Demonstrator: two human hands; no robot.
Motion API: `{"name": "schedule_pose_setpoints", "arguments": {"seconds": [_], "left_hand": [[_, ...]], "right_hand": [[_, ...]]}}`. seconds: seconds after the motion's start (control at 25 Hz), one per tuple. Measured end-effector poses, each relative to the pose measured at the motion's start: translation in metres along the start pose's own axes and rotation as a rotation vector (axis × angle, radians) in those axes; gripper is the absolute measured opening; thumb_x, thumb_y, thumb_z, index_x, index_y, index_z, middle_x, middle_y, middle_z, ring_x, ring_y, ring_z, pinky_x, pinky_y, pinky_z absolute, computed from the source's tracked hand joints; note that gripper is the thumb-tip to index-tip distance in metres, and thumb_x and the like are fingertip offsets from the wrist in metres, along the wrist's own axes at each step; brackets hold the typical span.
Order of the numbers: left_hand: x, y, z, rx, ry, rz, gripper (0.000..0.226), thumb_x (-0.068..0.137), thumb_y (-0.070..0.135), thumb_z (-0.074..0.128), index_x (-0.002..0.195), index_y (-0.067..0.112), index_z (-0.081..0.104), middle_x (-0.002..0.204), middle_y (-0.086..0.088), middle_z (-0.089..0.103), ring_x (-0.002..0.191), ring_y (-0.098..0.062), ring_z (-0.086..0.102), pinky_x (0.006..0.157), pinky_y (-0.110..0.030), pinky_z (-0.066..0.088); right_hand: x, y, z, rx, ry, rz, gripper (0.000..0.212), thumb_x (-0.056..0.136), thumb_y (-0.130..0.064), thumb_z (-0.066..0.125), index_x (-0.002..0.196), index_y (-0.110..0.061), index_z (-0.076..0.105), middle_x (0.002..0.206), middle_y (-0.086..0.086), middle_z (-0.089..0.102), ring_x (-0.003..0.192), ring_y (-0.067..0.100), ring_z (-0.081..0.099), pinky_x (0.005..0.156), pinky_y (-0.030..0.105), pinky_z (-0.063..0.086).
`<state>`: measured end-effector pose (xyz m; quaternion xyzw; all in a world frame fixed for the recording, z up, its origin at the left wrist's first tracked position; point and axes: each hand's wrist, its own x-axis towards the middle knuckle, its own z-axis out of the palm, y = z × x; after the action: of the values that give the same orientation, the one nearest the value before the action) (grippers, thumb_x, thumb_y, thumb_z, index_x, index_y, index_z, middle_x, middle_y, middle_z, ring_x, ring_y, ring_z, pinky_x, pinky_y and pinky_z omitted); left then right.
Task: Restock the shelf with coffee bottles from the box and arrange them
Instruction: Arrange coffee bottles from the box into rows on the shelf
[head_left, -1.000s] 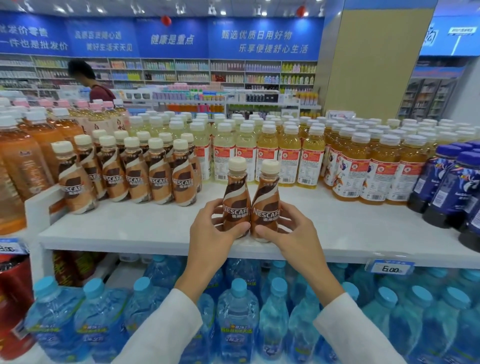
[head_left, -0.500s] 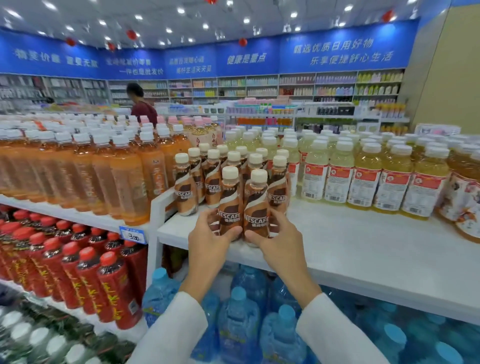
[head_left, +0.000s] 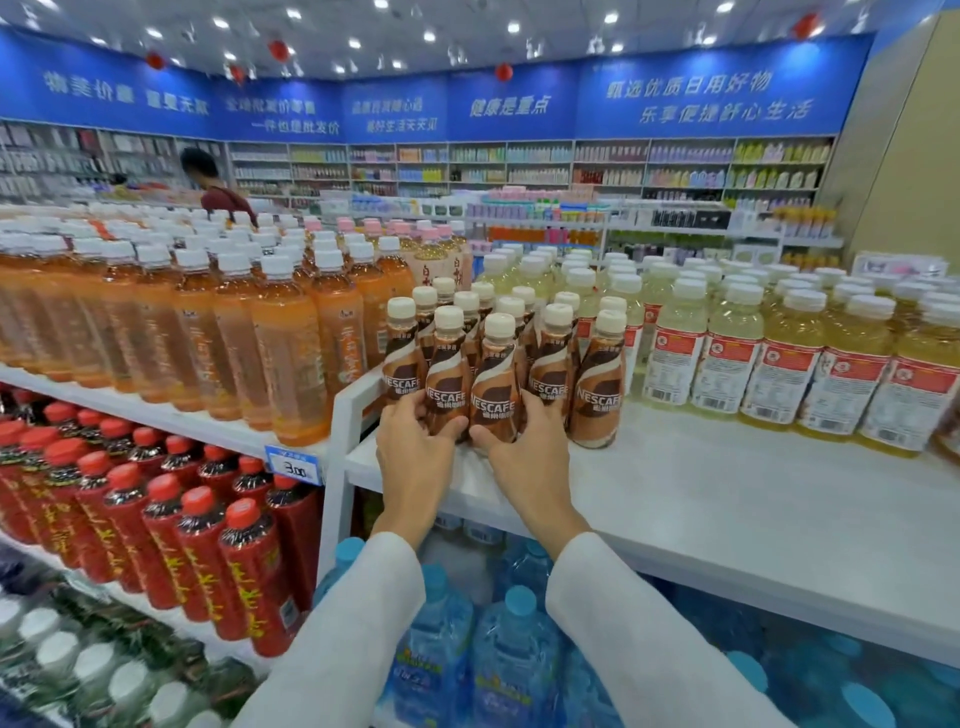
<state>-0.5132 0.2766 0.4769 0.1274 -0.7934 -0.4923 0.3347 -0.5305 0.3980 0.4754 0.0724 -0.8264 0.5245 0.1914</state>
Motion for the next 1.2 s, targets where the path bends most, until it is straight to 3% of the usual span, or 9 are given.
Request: {"name": "schedule_pose_setpoints", "arguments": {"seconds": [0.28,0.48,0.68,1.2], "left_hand": [[0.005,-0.005,0.005,-0.035,0.031,-0.032,0.046,0.081,0.031,0.082,0.117,0.027,0.053,0.117,0.002,0.062,0.109,-0.016,0.061,0.098,-0.037,0.053],[0.005,-0.007,0.005,-0.027,0.047,-0.009,0.045,0.082,0.032,0.081,0.118,0.025,0.054,0.119,0.001,0.062,0.110,-0.016,0.060,0.099,-0.037,0.053],[0.005,-0.009,0.005,-0.017,0.042,0.005,0.047,0.082,0.035,0.081,0.121,0.022,0.055,0.119,-0.001,0.063,0.110,-0.018,0.061,0.098,-0.041,0.054],[0.006,-0.013,0.008,-0.004,0.041,0.016,0.052,0.083,0.038,0.079,0.125,0.025,0.052,0.120,0.000,0.063,0.111,-0.017,0.061,0.099,-0.041,0.054]], "right_hand": [[0.007,-0.004,0.005,-0.048,0.000,0.010,0.075,0.083,-0.037,0.079,0.145,-0.019,0.043,0.139,0.002,0.048,0.130,0.020,0.046,0.101,0.024,0.032],[0.008,-0.002,0.009,-0.072,0.011,0.012,0.078,0.083,-0.039,0.078,0.148,-0.019,0.041,0.142,0.003,0.048,0.132,0.021,0.045,0.110,0.034,0.038],[0.009,-0.001,0.010,-0.075,0.011,-0.004,0.076,0.084,-0.039,0.077,0.148,-0.019,0.041,0.140,0.003,0.049,0.132,0.020,0.045,0.106,0.027,0.036],[0.008,-0.001,0.011,-0.087,0.015,0.010,0.078,0.086,-0.040,0.075,0.151,-0.020,0.037,0.144,0.003,0.046,0.135,0.021,0.043,0.110,0.032,0.037]]}}
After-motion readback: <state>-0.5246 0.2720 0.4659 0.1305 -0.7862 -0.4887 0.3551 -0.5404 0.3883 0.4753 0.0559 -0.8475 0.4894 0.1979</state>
